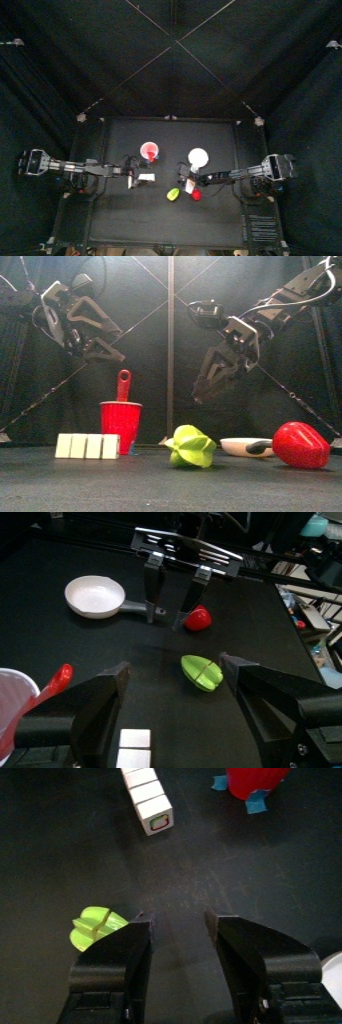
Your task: Grab starfruit
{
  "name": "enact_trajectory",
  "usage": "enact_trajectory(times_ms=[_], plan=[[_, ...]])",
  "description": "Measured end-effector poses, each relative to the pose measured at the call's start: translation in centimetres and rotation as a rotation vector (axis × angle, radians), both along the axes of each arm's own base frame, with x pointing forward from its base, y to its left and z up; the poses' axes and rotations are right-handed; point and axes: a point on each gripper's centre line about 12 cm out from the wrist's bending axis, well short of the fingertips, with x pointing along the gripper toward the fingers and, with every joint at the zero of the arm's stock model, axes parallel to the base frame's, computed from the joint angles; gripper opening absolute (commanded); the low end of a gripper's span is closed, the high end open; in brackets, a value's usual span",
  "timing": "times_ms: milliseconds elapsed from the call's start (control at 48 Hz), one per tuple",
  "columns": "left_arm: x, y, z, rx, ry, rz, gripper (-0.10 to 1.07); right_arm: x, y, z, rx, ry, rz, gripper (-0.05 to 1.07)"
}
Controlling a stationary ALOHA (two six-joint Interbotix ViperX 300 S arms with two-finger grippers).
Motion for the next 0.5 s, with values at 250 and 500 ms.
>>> enact_trajectory(times_ms=[250,500], plan=[[0.0,0.0,-0.1,0.003,0.002,0.001,1.04,0.6,2.5,0.5,0.013,-0.027,0.107,0.85],[-0.3,0.5,-0.5,0.001,0.014,0.018,1.04,1.1,4.7,0.5,0.022,-0.034,0.185,1.03]])
